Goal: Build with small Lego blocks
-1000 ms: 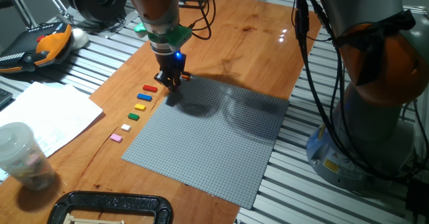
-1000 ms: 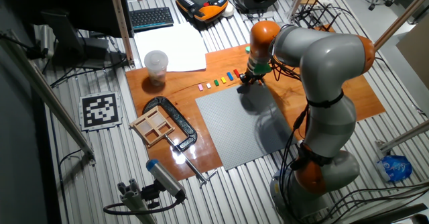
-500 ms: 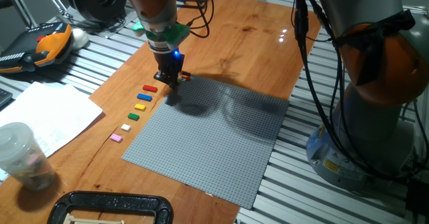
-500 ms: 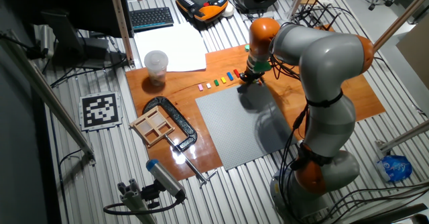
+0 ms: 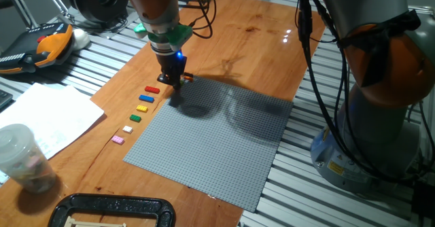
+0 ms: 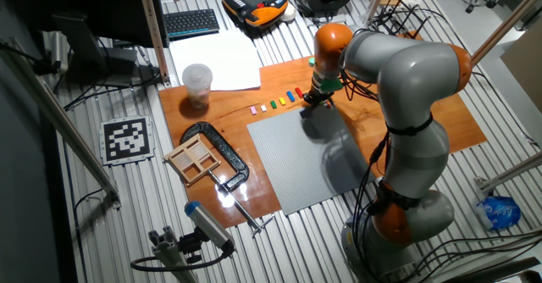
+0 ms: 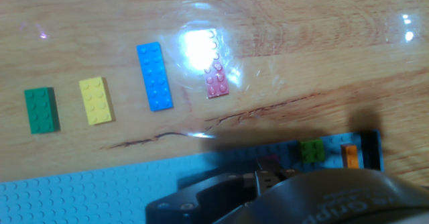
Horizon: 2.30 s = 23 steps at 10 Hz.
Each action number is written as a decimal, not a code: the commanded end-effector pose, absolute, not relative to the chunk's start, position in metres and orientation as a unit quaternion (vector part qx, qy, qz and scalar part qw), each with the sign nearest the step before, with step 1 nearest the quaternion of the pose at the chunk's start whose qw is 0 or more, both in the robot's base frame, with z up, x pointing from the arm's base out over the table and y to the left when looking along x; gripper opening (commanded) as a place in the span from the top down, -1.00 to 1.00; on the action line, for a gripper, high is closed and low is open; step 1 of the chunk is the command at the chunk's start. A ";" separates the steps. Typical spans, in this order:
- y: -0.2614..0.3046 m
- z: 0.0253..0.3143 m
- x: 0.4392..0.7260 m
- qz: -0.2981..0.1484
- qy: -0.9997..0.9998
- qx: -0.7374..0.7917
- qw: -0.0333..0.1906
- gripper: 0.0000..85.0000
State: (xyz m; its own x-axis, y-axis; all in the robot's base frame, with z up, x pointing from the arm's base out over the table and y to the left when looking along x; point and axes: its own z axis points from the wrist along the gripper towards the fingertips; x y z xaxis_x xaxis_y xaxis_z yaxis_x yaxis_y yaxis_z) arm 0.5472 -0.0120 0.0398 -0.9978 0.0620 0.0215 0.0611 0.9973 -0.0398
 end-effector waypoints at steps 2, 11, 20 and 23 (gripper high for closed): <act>-0.013 0.040 0.546 0.020 -0.999 -0.029 0.011 1.00; -0.015 0.035 0.548 0.018 -0.999 -0.044 0.004 1.00; -0.015 0.033 0.548 0.011 -0.998 -0.069 -0.003 1.00; -0.017 0.033 0.549 0.010 -0.998 -0.060 -0.001 1.00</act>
